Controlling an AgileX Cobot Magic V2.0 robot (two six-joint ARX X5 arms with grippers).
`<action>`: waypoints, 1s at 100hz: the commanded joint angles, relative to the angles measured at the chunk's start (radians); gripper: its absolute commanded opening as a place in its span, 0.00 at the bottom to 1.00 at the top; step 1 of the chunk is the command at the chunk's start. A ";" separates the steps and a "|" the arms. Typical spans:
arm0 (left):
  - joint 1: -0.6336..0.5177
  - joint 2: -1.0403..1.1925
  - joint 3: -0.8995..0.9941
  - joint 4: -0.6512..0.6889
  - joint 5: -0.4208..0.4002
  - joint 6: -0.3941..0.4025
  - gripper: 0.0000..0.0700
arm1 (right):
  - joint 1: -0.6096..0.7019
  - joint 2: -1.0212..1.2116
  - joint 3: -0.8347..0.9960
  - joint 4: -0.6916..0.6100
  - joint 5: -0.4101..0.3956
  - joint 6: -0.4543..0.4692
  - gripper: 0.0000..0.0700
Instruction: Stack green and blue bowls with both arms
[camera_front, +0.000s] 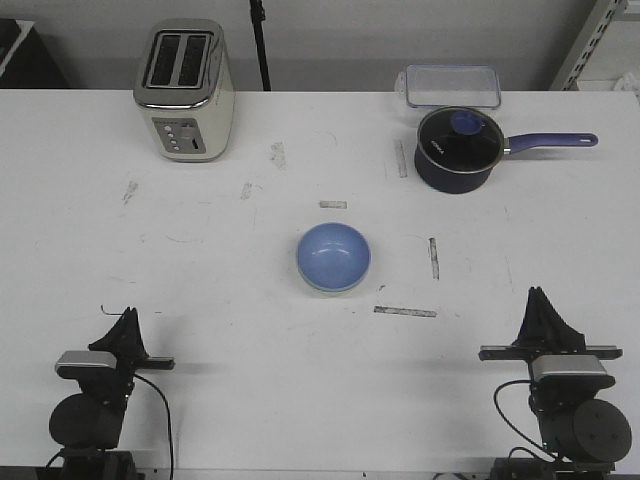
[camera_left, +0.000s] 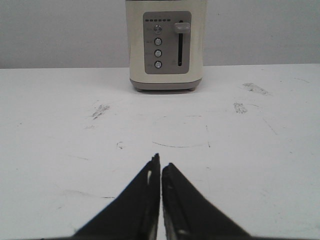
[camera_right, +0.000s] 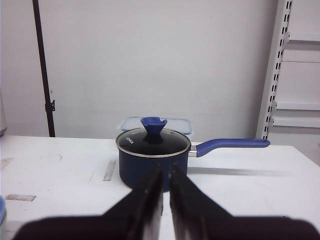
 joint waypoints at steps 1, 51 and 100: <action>0.001 -0.002 -0.022 0.002 -0.001 0.015 0.00 | 0.000 -0.002 0.002 0.012 0.000 -0.004 0.02; 0.001 -0.002 -0.022 0.037 -0.001 0.015 0.00 | 0.000 -0.002 0.002 0.011 0.000 -0.004 0.02; 0.001 -0.002 -0.022 0.037 -0.001 0.015 0.00 | 0.000 -0.002 0.002 0.011 0.000 -0.004 0.02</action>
